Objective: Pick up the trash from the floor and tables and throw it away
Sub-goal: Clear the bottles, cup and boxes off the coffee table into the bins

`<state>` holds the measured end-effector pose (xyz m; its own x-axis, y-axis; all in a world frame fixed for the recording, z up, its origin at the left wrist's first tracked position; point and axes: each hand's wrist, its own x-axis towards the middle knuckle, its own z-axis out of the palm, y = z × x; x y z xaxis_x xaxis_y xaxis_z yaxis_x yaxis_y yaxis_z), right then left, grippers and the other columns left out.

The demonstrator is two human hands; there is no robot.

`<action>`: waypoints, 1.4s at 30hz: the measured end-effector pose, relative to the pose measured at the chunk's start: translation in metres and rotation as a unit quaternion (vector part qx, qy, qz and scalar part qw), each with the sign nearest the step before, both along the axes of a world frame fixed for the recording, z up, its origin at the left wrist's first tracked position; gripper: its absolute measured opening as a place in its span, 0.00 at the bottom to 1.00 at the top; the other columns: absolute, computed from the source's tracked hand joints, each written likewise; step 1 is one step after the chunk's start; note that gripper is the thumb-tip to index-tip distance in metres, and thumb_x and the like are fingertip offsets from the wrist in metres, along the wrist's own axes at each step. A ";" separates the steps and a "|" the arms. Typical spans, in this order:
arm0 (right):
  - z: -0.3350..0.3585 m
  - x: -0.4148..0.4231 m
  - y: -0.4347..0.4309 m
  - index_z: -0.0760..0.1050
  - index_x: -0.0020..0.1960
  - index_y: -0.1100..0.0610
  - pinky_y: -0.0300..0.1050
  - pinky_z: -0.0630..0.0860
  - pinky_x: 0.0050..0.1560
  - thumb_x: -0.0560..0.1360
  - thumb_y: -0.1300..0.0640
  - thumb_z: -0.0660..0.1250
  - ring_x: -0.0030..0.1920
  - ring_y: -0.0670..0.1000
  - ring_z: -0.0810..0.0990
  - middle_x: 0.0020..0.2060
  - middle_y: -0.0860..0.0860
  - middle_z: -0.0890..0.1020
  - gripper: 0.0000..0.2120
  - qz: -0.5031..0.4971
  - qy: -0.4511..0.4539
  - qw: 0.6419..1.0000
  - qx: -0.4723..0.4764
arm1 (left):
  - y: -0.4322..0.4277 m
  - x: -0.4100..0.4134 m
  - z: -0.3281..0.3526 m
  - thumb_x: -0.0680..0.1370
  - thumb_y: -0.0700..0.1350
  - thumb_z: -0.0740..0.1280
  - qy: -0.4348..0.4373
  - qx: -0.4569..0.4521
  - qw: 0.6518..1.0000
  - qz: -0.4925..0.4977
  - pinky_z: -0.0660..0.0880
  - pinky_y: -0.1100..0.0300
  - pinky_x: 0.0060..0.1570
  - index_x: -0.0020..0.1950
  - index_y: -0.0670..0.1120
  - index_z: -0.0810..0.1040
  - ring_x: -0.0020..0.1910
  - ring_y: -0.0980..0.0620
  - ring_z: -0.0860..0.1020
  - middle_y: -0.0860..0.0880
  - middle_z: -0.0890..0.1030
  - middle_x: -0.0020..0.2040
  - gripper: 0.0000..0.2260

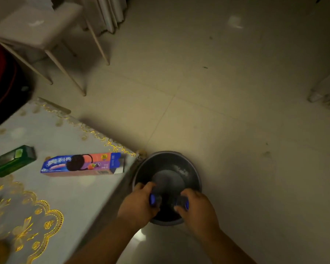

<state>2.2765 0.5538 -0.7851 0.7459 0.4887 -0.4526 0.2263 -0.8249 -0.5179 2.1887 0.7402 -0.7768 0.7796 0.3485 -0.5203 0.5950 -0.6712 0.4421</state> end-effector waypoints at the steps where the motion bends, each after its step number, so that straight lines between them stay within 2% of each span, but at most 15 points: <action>1: -0.010 0.000 0.000 0.73 0.59 0.45 0.46 0.76 0.51 0.69 0.42 0.72 0.55 0.51 0.77 0.54 0.46 0.79 0.20 -0.001 0.000 1.000 -0.001 | 0.000 -0.001 -0.010 0.71 0.59 0.73 0.002 0.002 1.000 -0.001 0.77 0.56 0.55 0.71 0.60 0.67 0.55 0.47 0.80 0.51 0.72 0.63 0.30; 8: -0.039 -0.004 0.002 0.72 0.60 0.46 0.47 0.75 0.51 0.70 0.45 0.73 0.56 0.53 0.77 0.55 0.48 0.80 0.21 0.002 -0.002 1.000 -0.024 | 0.003 -0.006 -0.038 0.72 0.54 0.73 0.035 0.004 0.999 -0.019 0.76 0.54 0.58 0.71 0.60 0.66 0.58 0.46 0.79 0.51 0.74 0.64 0.30; 14: 0.009 -0.014 -0.015 0.74 0.58 0.45 0.48 0.76 0.48 0.68 0.40 0.71 0.53 0.53 0.79 0.52 0.47 0.82 0.21 -0.013 -0.019 0.999 -0.028 | 0.007 -0.026 0.011 0.72 0.56 0.72 0.043 0.024 0.998 -0.025 0.75 0.56 0.56 0.71 0.61 0.66 0.59 0.49 0.79 0.53 0.75 0.65 0.29; 16: 0.039 -0.021 -0.023 0.73 0.60 0.44 0.47 0.76 0.49 0.69 0.38 0.69 0.54 0.52 0.78 0.53 0.46 0.82 0.22 -0.009 -0.022 0.999 -0.027 | 0.009 -0.030 0.043 0.71 0.58 0.72 0.033 0.031 0.999 -0.014 0.76 0.55 0.55 0.71 0.61 0.67 0.58 0.50 0.79 0.53 0.75 0.64 0.29; 19: 0.095 -0.026 -0.030 0.74 0.61 0.44 0.47 0.76 0.50 0.70 0.39 0.70 0.54 0.53 0.78 0.54 0.47 0.82 0.22 -0.004 -0.034 0.999 -0.016 | 0.012 -0.032 0.100 0.70 0.61 0.70 0.011 0.045 0.999 -0.004 0.77 0.55 0.54 0.70 0.61 0.67 0.57 0.49 0.80 0.53 0.76 0.63 0.30; 24: 0.216 -0.016 -0.009 0.72 0.64 0.44 0.42 0.73 0.54 0.71 0.40 0.70 0.58 0.52 0.76 0.57 0.46 0.80 0.24 0.045 -0.056 0.997 0.012 | 0.021 -0.029 0.225 0.73 0.63 0.65 -0.046 0.132 0.990 -0.015 0.74 0.53 0.52 0.68 0.59 0.67 0.56 0.46 0.79 0.52 0.79 0.60 0.25; 28: 0.310 -0.007 0.014 0.72 0.63 0.45 0.46 0.75 0.56 0.68 0.40 0.72 0.56 0.53 0.78 0.56 0.48 0.80 0.26 0.077 -0.080 0.992 0.057 | 0.031 -0.049 0.334 0.73 0.63 0.62 -0.085 0.187 0.979 0.009 0.71 0.52 0.60 0.69 0.58 0.69 0.62 0.47 0.75 0.53 0.78 0.64 0.25; 31: 0.374 -0.014 0.038 0.72 0.60 0.44 0.45 0.75 0.55 0.67 0.41 0.70 0.56 0.52 0.77 0.55 0.45 0.80 0.23 0.132 -0.115 0.980 0.091 | 0.041 -0.085 0.403 0.72 0.65 0.57 -0.092 0.218 0.970 0.050 0.67 0.51 0.64 0.70 0.59 0.68 0.65 0.48 0.73 0.55 0.76 0.66 0.27; 34: 0.427 -0.036 0.064 0.72 0.61 0.46 0.46 0.72 0.59 0.70 0.46 0.71 0.58 0.54 0.74 0.57 0.46 0.79 0.21 0.188 -0.152 0.965 0.106 | 0.051 -0.131 0.453 0.73 0.65 0.58 -0.076 0.240 0.963 0.097 0.66 0.49 0.67 0.69 0.60 0.67 0.66 0.48 0.72 0.55 0.75 0.66 0.26; 38: 0.476 -0.080 0.104 0.71 0.62 0.44 0.44 0.71 0.58 0.70 0.45 0.68 0.57 0.53 0.73 0.57 0.45 0.78 0.22 0.256 -0.166 0.944 0.126 | 0.064 -0.201 0.497 0.75 0.65 0.59 -0.058 0.264 0.948 0.169 0.62 0.48 0.71 0.72 0.60 0.65 0.69 0.49 0.69 0.55 0.73 0.69 0.27; 42: 0.496 -0.138 0.144 0.71 0.61 0.44 0.45 0.72 0.57 0.68 0.42 0.67 0.56 0.52 0.73 0.56 0.44 0.77 0.22 0.311 -0.155 0.926 0.146 | 0.083 -0.280 0.521 0.75 0.65 0.60 -0.050 0.272 0.931 0.239 0.62 0.48 0.71 0.72 0.60 0.65 0.70 0.51 0.69 0.57 0.72 0.70 0.26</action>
<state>2.1390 0.6981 -0.2889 0.3499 0.9357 -0.0451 0.7860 -0.3194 -0.5293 1.9086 0.8237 -0.2557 0.5034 0.8584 -0.0986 0.8570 -0.4815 0.1835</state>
